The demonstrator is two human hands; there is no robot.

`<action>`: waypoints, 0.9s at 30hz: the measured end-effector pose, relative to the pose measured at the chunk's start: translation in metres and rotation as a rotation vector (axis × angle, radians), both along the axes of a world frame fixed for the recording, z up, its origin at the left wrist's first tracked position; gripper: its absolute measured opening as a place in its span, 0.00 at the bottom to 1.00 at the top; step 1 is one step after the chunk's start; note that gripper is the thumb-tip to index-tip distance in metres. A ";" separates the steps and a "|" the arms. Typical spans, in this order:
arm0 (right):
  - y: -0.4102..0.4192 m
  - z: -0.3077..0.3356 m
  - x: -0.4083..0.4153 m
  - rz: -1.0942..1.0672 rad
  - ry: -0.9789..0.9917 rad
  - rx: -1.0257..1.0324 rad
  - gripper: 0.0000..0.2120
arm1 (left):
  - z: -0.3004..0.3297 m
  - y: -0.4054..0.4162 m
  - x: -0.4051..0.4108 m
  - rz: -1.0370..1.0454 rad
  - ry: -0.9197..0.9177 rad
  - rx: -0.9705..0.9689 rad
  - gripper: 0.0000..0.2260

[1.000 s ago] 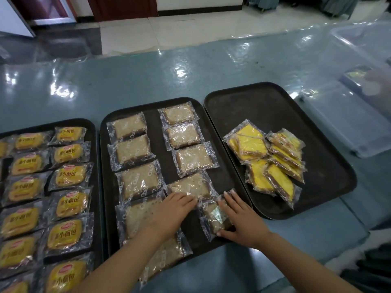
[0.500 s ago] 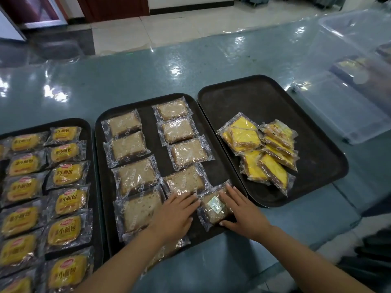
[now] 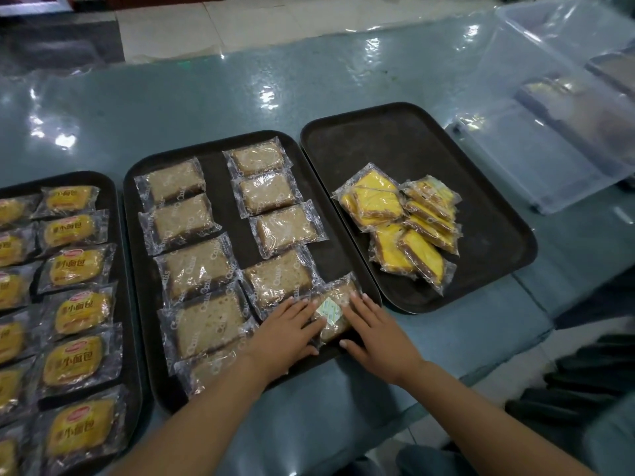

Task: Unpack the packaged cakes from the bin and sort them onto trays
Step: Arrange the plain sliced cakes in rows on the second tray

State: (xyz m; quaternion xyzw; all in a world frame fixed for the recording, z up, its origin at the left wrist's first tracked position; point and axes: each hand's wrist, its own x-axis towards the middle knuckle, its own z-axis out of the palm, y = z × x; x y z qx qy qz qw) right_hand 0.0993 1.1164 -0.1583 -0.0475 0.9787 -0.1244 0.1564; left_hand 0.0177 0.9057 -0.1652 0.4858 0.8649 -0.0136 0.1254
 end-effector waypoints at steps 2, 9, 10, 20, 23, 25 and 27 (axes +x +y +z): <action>0.000 0.001 0.002 0.003 -0.009 -0.003 0.39 | 0.000 0.004 0.000 -0.027 0.046 -0.014 0.27; 0.002 0.008 0.007 0.019 -0.024 0.011 0.39 | -0.001 0.007 -0.001 -0.059 0.081 0.146 0.31; 0.002 0.007 0.008 0.023 -0.025 0.013 0.39 | 0.001 0.006 0.001 -0.047 0.070 0.169 0.31; 0.015 0.022 0.015 -0.047 0.044 -0.099 0.36 | 0.022 0.009 0.007 0.262 -0.263 0.678 0.06; 0.015 0.030 0.009 -0.063 0.180 -0.116 0.33 | 0.043 0.009 0.015 0.613 -0.641 0.778 0.09; 0.014 0.035 0.002 -0.070 0.273 -0.120 0.32 | 0.055 0.009 0.017 0.743 -0.885 0.843 0.07; 0.011 0.040 -0.005 -0.067 0.318 -0.123 0.31 | 0.060 0.009 0.015 0.873 -1.007 0.900 0.07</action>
